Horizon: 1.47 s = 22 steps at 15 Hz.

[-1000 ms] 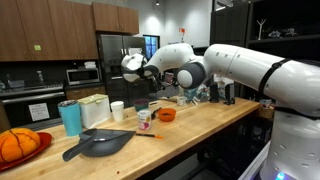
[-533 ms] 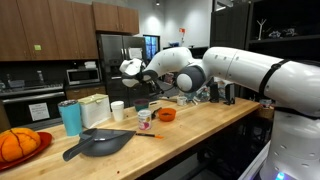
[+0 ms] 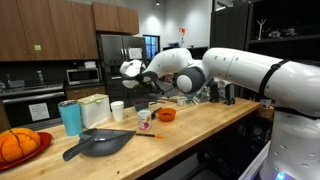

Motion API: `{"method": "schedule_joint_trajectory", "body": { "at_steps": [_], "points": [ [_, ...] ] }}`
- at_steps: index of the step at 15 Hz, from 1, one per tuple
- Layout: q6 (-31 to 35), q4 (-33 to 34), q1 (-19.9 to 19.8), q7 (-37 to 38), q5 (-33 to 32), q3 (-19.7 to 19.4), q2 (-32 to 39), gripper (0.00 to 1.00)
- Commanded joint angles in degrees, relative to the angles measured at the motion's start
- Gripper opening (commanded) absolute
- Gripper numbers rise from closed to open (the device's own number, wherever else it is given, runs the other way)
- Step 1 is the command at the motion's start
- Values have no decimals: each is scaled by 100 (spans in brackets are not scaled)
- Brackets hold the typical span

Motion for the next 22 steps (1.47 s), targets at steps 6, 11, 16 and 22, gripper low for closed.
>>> {"method": "schedule_joint_trajectory", "body": {
  "at_steps": [6, 11, 16, 22],
  "points": [
    [-326, 219, 52, -123, 77, -118, 84, 84],
    [-781, 259, -15, -107, 524, 110, -66, 100],
    [-2001, 317, -184, -171, 1444, 466, -352, 100],
    [-1819, 371, -275, 216, 2283, 849, -1133, 100]
  ]
}}
